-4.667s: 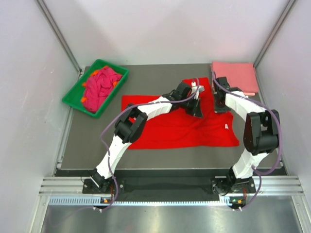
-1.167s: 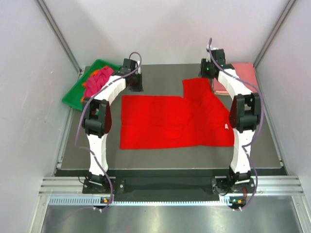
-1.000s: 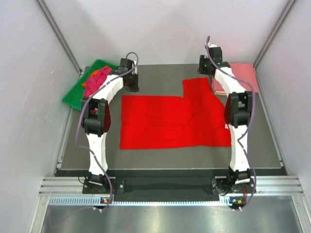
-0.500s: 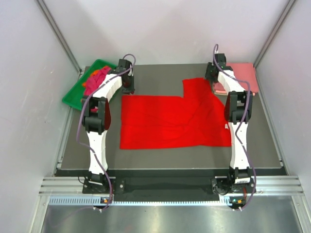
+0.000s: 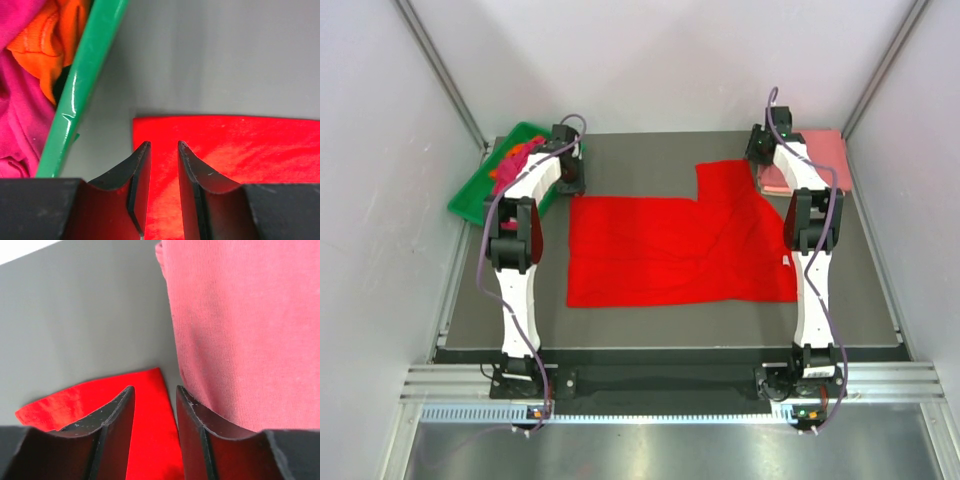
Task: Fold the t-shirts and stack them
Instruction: Fold the tshirt
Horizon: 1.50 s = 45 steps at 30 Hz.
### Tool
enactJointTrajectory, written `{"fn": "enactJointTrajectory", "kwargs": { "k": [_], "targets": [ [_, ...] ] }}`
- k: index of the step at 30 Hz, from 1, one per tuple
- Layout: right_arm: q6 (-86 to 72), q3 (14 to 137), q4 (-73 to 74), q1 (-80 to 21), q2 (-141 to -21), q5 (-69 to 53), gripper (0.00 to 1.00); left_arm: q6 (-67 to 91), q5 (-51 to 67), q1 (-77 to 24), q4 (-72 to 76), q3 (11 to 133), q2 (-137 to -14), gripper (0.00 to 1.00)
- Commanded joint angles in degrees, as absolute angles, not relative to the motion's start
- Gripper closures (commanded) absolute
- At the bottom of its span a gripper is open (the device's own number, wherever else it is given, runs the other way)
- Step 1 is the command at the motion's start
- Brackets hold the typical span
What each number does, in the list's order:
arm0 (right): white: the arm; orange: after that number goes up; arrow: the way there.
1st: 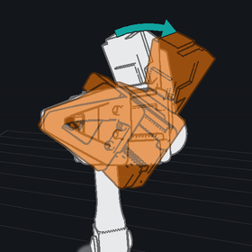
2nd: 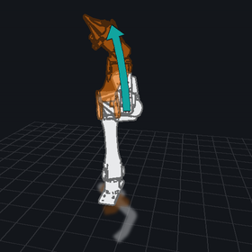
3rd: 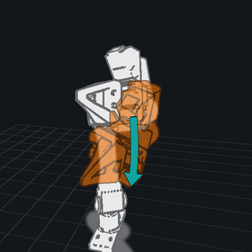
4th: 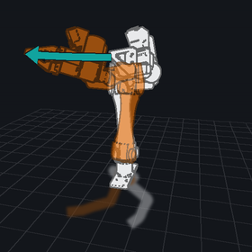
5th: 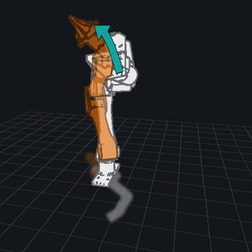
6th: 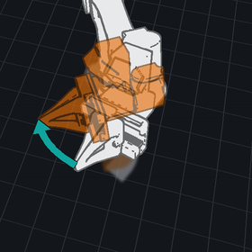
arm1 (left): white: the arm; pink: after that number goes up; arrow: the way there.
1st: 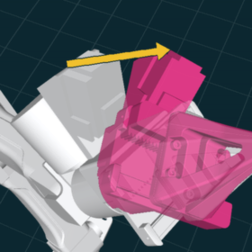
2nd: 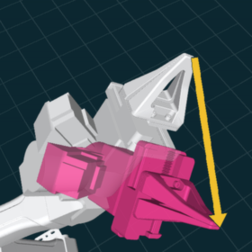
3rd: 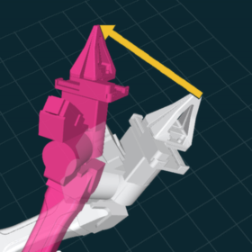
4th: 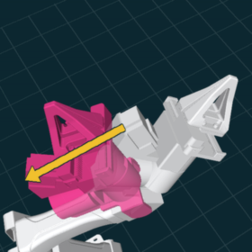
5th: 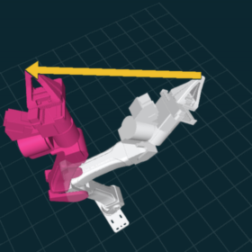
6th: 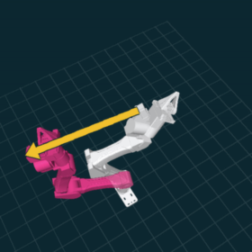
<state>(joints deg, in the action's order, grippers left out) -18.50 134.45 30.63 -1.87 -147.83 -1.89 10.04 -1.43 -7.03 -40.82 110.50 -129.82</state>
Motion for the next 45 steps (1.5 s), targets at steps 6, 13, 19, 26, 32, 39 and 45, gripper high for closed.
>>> {"fn": "enactJointTrajectory", "kwargs": {
  "k": [6, 13, 19, 26, 32, 39, 45],
  "targets": [
    [-18.11, 139.22, 31.46, -1.05, -149.50, -4.48, 0.63, 7.56, -2.11, -6.15, -43.24, 111.80, -131.31, 0.67],
    [-17.67, 140.09, 32.60, -1.06, -150.29, -5.80, 0.66, 7.03, -2.46, -5.19, -43.86, 112.15, -133.06, 0.67],
    [-17.49, 140.19, 34.01, -0.97, -150.38, -6.42, 0.63, 6.86, -3.07, -5.19, -43.86, 112.59, -133.86, 0.66],
    [-17.58, 140.62, 35.06, -1.14, -150.56, -5.10, 0.62, 6.59, -2.37, -5.19, -44.91, 113.73, -134.82, 0.66],
    [-16.79, 140.89, 35.86, -1.85, -150.56, -4.75, 0.62, 5.89, -2.11, -5.19, -45.35, 114.34, -135.44, 0.72],
    [-16.08, 140.71, 35.51, -1.85, -150.56, -6.76, 0.76, 5.10, -0.27, -5.19, -46.41, 115.93, -134.92, 1.00],
    [-15.38, 140.01, 34.81, -1.93, -150.29, -8.00, 0.87, 6.15, 2.72, -5.27, -46.05, 115.84, -133.07, 1.00]
  ]
}}
